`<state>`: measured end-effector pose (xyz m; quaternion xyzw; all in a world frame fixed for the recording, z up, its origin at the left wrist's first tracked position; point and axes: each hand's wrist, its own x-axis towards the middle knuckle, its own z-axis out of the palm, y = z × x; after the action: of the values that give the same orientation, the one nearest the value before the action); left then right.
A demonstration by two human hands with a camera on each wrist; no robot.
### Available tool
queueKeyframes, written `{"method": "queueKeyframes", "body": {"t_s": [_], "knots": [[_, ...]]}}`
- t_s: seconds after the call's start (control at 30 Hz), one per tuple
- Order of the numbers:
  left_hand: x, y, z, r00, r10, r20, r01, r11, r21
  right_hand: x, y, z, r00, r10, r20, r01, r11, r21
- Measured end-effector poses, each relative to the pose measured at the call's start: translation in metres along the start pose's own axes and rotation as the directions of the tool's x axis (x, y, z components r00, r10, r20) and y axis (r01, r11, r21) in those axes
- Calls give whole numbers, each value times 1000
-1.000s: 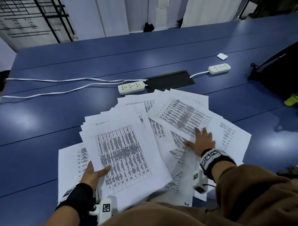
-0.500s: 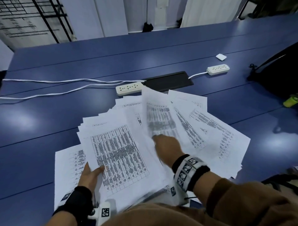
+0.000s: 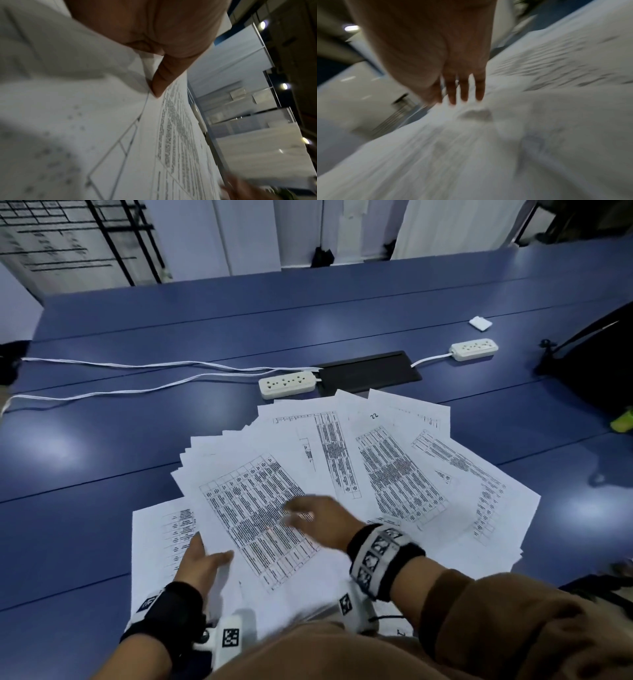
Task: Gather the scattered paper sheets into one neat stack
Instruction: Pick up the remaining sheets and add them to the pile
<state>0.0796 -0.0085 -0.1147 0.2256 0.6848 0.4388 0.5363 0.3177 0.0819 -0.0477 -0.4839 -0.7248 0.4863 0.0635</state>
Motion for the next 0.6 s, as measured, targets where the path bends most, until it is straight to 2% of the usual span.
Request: {"method": "queueKeyframes", "body": {"t_s": [0.03, 0.07, 0.1, 0.13, 0.2, 0.23, 0.33, 0.37, 0.43, 0.6], "knots": [[1, 2, -7, 1000, -9, -3, 9, 1000, -26, 2, 14, -11, 980, 43, -196, -42, 999, 11], [2, 4, -14, 1000, -12, 2, 12, 999, -48, 2, 29, -23, 920, 101, -379, -115, 993, -16], [6, 4, -26, 1000, -19, -2, 19, 998, -62, 2, 43, -33, 846, 172, -505, -225, 973, -47], [7, 5, -36, 1000, -26, -11, 25, 998, -62, 0, 56, -43, 788, 256, -559, -348, 936, -61], [10, 4, -57, 998, -42, -48, 39, 997, -71, -4, 73, -53, 738, 412, -535, -516, 855, -55], [11, 3, -66, 995, -53, -82, 47, 996, -75, -6, 76, -55, 736, 447, -508, -555, 829, -74], [8, -3, -85, 991, -43, -128, 34, 996, -77, -4, 72, -48, 792, 428, -435, -541, 822, -176], [6, -5, -87, 992, -47, -116, 39, 997, -70, -2, 69, -44, 807, 418, -417, -515, 843, -152], [5, -9, -91, 992, -50, -116, 42, 997, -63, 4, 63, -34, 812, 424, -400, -459, 888, 10], [10, -11, -91, 997, -50, -56, 46, 996, -73, 13, 42, -19, 844, 396, -363, -333, 916, 224]]}}
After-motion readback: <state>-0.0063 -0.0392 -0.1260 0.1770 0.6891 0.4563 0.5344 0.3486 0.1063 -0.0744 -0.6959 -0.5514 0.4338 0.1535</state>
